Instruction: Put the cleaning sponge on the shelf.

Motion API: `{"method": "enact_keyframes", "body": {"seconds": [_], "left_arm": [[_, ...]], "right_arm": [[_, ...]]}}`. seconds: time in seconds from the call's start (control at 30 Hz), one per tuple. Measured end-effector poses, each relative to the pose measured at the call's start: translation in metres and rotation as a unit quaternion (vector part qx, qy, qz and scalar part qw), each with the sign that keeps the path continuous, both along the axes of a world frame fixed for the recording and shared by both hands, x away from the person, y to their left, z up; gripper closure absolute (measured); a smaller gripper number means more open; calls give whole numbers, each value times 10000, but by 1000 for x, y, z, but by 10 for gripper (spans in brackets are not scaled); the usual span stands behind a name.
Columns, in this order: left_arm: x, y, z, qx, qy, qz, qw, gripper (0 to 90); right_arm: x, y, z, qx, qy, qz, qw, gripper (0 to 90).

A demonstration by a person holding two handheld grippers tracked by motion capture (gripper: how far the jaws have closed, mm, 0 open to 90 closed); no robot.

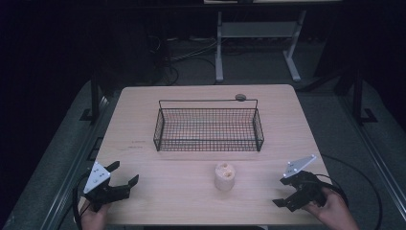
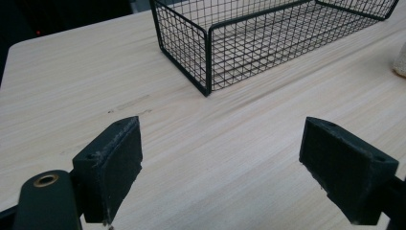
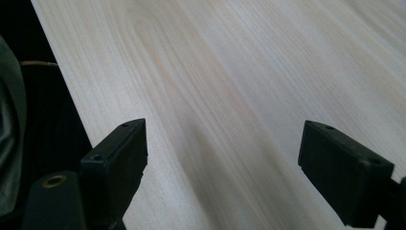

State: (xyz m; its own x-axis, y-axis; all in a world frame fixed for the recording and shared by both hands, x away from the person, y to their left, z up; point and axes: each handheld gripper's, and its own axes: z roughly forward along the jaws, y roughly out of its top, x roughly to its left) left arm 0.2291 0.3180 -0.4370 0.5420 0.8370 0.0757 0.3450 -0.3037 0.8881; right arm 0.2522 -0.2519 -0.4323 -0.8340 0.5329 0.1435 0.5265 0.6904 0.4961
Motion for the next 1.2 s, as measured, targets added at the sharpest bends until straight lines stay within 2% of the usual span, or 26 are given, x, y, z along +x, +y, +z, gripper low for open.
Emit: {"method": "enact_keyframes", "body": {"seconds": [0.4,0.83,1.2], "left_arm": [[-1,1,0,21,-22,-7,10000,139],[-2,1,1,-1,-41,-2,10000,140],[-2,1,1,0,-29,8,10000,139]], "right_arm": [[8,20,6,-129,77,249,9996,167],[14,41,15,-273,0,505,9984,165],[22,54,17,-412,90,608,9973,163]]}}
